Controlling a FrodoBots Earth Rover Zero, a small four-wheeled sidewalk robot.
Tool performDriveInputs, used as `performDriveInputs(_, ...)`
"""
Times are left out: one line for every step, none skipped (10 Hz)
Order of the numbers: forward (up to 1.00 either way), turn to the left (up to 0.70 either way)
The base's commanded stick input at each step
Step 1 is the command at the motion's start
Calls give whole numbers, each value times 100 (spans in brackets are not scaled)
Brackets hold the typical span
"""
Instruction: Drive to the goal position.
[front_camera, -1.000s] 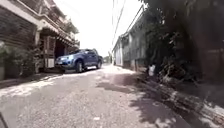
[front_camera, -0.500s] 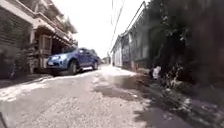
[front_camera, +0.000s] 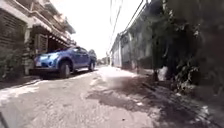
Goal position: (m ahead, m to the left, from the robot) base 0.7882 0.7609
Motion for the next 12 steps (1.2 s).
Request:
performDriveInputs(70, 3)
performDriveInputs(70, 15)
performDriveInputs(70, 36)
performDriveInputs(70, 34)
performDriveInputs(70, 17)
performDriveInputs(70, 1)
performDriveInputs(70, 1)
performDriveInputs(70, 1)
performDriveInputs(70, 1)
performDriveInputs(70, 1)
performDriveInputs(70, 1)
performDriveInputs(70, 1)
